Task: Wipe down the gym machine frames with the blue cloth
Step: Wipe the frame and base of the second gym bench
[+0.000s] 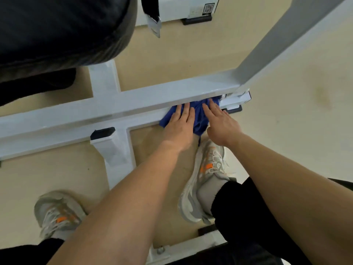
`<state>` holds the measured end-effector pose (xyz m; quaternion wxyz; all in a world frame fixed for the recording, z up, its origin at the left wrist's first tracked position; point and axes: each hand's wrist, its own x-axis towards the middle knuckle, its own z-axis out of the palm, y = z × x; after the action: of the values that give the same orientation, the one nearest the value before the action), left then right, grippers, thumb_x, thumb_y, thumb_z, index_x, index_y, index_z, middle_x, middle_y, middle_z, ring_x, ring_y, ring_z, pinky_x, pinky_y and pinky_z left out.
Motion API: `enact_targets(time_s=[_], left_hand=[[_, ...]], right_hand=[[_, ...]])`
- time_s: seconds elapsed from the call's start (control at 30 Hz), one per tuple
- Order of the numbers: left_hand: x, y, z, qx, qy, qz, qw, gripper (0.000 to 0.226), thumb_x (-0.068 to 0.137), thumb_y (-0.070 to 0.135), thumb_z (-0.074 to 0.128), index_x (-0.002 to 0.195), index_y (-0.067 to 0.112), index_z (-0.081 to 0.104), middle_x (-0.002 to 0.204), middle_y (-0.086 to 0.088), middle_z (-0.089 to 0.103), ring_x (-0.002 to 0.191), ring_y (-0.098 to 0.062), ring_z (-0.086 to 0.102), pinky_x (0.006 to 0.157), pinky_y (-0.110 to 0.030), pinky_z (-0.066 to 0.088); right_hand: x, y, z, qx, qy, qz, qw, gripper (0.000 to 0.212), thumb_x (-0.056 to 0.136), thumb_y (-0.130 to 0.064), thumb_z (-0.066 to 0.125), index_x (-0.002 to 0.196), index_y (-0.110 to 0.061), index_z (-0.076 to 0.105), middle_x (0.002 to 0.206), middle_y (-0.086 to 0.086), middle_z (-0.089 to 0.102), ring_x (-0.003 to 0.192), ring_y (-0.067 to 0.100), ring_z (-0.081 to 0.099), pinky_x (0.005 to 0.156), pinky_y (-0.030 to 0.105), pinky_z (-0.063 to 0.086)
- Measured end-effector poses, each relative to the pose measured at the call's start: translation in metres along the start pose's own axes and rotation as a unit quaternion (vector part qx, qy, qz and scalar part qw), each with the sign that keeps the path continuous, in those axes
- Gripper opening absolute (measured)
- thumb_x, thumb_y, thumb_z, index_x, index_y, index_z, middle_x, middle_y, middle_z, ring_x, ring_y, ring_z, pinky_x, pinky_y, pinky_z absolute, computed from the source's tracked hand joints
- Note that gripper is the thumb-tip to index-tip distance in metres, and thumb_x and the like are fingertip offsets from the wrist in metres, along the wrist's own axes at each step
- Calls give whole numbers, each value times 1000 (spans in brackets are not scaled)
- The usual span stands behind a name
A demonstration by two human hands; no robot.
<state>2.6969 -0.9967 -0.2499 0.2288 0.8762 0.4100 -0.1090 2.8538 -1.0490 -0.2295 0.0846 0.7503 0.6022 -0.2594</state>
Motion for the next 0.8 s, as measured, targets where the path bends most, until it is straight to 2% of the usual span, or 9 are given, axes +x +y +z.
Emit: enact_targets(time_s=[0.1,0.27,0.4,0.6,0.7,0.8], left_hand=[[-10,-29,-1,-5,12,-3,1000,67,103,19,37,157,12,0,165,-4,-8,152,-23,-8,124,-36,2],[-33,-63,-5,12,6,-46,999,66,102,20,40,157,11,5,166,-6,-3,152,-24,-4,124,-38,6],[-20,-36,-9,8,-18,-47,999,65,104,29,35,157,13,1,166,-5,-7,152,-26,-7,124,-41,5],[22,18,-7,-2,-24,4,1000,65,104,32,34,158,13,3,166,-4,-6,152,-26,-7,124,-43,5],[20,1,-7,-10,-8,18,1000,65,103,27,38,158,14,7,166,-3,-1,152,-23,-2,124,-39,6],[0,-37,-7,-3,10,5,1000,65,101,23,41,158,13,10,166,-5,4,152,-23,3,124,-37,6]], right_hand=[[6,-24,12,-4,17,-27,999,75,101,-32,41,159,-16,-4,166,6,-12,153,21,-6,125,37,5],[10,-51,24,-14,27,-87,996,72,101,-36,38,159,-21,-4,166,1,-11,153,18,-6,125,38,5],[6,-27,24,-25,34,-61,997,77,98,-31,43,159,-24,-4,166,-2,-12,153,14,-4,125,38,7],[0,19,15,0,30,23,999,76,96,-24,39,159,-23,-4,166,-1,-10,153,13,-6,125,36,6],[2,10,18,26,51,12,998,73,98,-23,38,159,-21,-1,166,1,-8,153,16,-5,125,33,4],[5,-17,22,24,62,-57,996,71,99,-26,42,159,-21,5,166,1,-3,153,17,-1,124,33,5]])
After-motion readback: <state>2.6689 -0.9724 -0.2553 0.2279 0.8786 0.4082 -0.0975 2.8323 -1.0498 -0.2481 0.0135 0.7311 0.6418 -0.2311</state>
